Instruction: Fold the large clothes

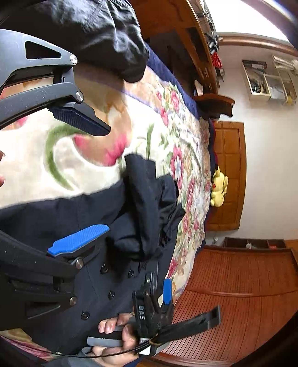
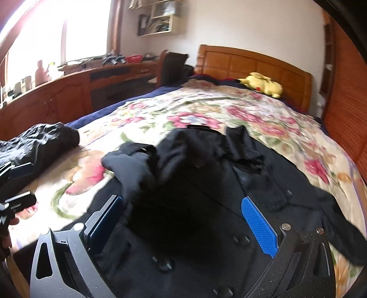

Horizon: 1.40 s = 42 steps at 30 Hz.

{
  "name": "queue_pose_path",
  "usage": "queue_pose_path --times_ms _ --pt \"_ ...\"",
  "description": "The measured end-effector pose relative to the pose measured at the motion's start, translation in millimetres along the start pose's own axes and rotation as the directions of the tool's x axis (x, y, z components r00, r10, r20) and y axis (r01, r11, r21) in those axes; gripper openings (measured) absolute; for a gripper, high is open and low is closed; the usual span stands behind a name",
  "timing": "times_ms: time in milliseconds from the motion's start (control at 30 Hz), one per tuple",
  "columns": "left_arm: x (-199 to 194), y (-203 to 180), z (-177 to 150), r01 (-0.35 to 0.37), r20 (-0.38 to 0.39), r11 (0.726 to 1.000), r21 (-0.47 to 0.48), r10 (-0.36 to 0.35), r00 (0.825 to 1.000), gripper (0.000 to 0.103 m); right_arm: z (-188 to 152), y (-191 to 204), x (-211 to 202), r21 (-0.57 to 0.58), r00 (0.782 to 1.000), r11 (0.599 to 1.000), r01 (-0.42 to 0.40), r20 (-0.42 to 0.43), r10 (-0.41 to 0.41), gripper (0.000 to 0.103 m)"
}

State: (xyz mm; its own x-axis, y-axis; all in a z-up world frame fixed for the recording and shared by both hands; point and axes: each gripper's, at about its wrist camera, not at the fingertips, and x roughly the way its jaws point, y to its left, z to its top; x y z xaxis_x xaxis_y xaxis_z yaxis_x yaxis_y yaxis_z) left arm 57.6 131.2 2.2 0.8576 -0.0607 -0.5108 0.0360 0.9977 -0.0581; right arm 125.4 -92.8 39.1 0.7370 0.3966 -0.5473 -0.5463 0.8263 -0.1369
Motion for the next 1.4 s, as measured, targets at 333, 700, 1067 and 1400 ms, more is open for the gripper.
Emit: queue_pose_path --times_ms 333,700,1067,1400 --pt "-1.4 35.0 -1.9 -0.071 0.002 0.997 -0.039 0.071 0.997 0.080 47.5 51.0 58.3 -0.149 0.991 0.986 -0.079 -0.118 0.061 0.101" --pt "-2.8 43.5 -1.3 -0.056 0.011 0.997 -0.051 0.057 0.998 0.080 50.2 59.7 112.6 -0.276 0.961 0.956 -0.100 -0.277 0.021 0.018" --pt "-4.2 5.8 9.2 0.020 0.031 0.999 -0.025 -0.019 0.999 0.080 75.2 -35.1 12.9 -0.002 0.988 0.998 0.064 0.144 -0.063 0.009" --pt "-0.2 -59.8 16.0 0.084 0.020 0.994 0.066 -0.085 0.996 0.080 19.5 -145.7 -12.0 0.219 0.950 0.928 0.302 0.016 -0.313 0.010"
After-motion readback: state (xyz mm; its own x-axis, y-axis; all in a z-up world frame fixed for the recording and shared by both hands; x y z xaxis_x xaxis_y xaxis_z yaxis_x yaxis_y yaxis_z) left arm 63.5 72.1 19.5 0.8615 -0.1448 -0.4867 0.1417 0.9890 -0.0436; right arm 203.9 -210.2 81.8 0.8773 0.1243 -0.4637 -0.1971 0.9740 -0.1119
